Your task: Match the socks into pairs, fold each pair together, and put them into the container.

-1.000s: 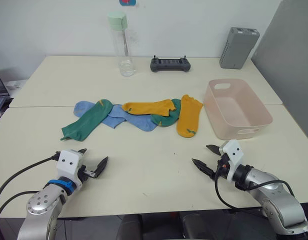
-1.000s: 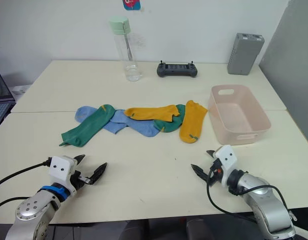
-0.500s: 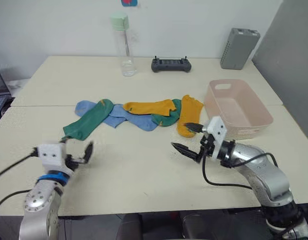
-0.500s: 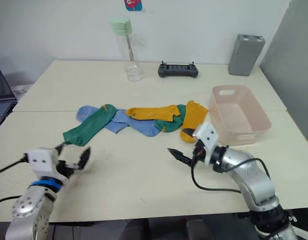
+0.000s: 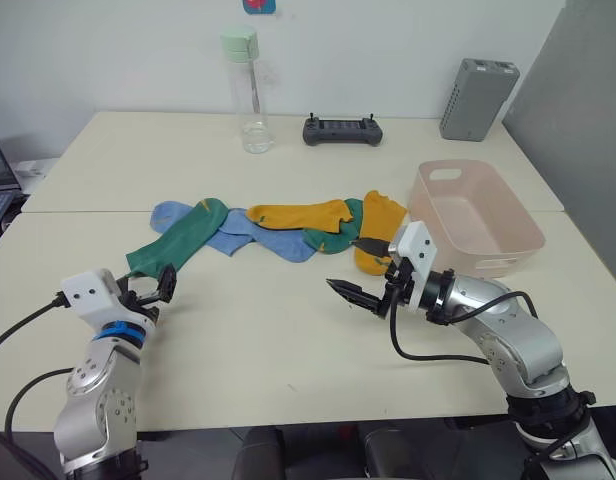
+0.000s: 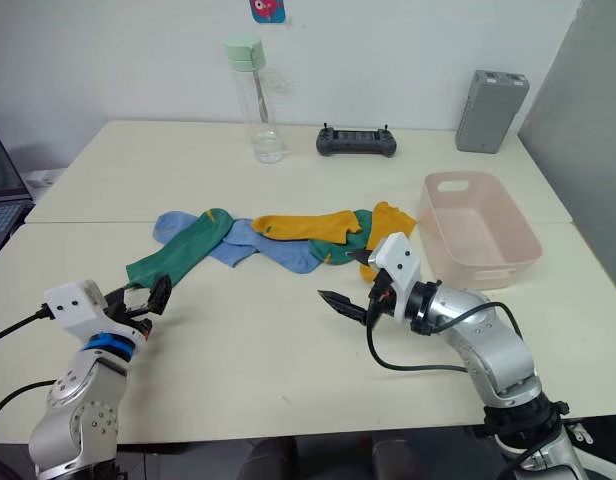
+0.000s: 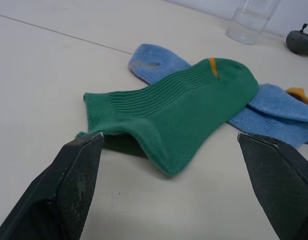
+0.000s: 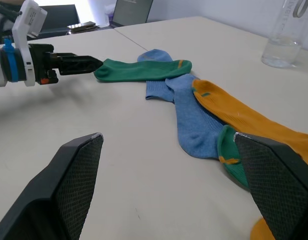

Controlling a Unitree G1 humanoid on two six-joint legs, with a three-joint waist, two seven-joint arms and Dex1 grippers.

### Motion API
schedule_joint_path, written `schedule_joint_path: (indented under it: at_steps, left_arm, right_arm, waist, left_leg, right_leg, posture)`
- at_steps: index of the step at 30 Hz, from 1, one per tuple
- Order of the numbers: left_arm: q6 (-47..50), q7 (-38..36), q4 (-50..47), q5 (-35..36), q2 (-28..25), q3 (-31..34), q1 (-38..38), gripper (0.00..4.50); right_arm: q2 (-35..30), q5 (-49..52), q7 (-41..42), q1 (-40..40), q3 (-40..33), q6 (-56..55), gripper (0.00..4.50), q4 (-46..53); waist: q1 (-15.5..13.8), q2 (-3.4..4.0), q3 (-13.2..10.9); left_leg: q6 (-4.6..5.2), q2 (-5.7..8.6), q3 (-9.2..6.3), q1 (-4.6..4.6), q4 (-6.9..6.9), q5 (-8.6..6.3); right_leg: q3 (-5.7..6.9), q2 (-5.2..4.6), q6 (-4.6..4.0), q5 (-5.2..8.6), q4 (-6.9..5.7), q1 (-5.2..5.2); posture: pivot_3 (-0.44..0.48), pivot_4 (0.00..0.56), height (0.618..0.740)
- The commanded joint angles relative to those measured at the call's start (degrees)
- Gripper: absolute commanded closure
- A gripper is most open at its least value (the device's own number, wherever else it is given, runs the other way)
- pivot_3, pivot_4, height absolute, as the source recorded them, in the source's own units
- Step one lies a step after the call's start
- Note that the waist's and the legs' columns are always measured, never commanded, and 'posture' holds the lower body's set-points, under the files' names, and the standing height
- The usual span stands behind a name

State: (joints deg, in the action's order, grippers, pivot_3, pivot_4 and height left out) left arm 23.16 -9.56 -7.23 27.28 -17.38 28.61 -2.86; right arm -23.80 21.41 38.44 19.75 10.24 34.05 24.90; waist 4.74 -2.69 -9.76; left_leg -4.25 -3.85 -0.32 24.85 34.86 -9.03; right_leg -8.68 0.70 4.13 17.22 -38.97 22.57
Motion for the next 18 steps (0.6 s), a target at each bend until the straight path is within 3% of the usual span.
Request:
schedule_joint_path:
  at_steps: [1, 13, 18]
  left_arm:
    - [0.6, 0.3, 2.4, 0.8, -1.1, 0.8, -2.5, 0.0]
    - [0.1, 0.3, 9.7, 2.7, -3.4, 2.9, -9.1, 0.0]
    - [-1.1, -0.4, 10.8, 3.2, -4.6, 3.8, -9.9, 1.21]
  right_arm:
    - [-0.4, 0.0, -0.3, 0.8, -0.6, -0.5, 0.02, 1.8]
    - [-0.9, 0.1, -2.4, -0.1, -0.8, 0.3, 0.02, 3.5]
    - [-1.1, 0.2, -2.7, -0.4, -0.9, 0.5, 0.0, 3.9]
  waist:
    - [0.0, 0.0, 0.0]
    - [0.0, 0.0, 0.0]
    - [0.0, 0.0, 0.0]
  left_leg:
    - [0.0, 0.0, 0.0, 0.0, 0.0, 0.0]
    - [-0.01, 0.0, -0.07, 0.01, -0.06, 0.0]
    - [-0.01, 0.0, -0.07, 0.01, -0.07, -0.01]
  right_leg:
    - [0.0, 0.0, 0.0, 0.0, 0.0, 0.0]
    - [0.07, 0.01, 0.15, -0.08, -0.01, 0.0]
    - [0.06, 0.01, 0.14, -0.07, 0.0, 0.0]
  posture:
    - [0.0, 0.15, 0.74]
    - [0.0, 0.15, 0.74]
    - [0.0, 0.15, 0.74]
